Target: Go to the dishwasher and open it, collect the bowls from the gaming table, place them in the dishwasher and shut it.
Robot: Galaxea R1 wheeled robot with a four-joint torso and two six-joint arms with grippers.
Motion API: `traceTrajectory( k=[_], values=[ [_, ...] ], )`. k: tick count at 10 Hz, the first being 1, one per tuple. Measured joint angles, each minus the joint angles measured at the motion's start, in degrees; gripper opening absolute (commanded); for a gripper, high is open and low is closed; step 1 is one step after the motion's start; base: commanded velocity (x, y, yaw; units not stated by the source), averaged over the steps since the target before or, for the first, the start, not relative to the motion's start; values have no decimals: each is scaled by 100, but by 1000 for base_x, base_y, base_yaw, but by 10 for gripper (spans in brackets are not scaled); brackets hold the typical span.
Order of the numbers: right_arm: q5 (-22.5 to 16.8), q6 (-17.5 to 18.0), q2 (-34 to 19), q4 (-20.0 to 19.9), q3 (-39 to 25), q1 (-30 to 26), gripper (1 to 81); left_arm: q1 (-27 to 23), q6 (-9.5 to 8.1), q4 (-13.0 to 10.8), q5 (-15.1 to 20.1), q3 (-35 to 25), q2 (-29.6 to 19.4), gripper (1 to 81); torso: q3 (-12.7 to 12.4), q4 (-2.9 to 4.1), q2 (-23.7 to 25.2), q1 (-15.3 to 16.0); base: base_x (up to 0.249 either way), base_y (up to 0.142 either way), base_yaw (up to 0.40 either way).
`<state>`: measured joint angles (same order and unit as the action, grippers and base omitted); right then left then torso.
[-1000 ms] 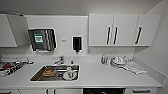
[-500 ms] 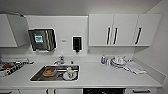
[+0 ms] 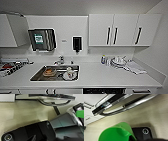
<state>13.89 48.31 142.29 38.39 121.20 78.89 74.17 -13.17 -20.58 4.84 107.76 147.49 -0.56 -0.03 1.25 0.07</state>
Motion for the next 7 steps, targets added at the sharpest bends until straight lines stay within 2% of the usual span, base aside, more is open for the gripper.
traceTrajectory(
  k=[3, 7],
  values=[
    [-52, 282, -761, 0, -879, -483, 10, 216, 11, -138, -129, 602, 367, 811, 0, 0, 0, 0, 0, 0, 0],
    [-207, 516, -1128, 2, -1712, -1248, 10, 516, 11, -221, -302, 1479, 868, 811, 0, 0, 0, 0, 0, 0, 0]
  ],
)
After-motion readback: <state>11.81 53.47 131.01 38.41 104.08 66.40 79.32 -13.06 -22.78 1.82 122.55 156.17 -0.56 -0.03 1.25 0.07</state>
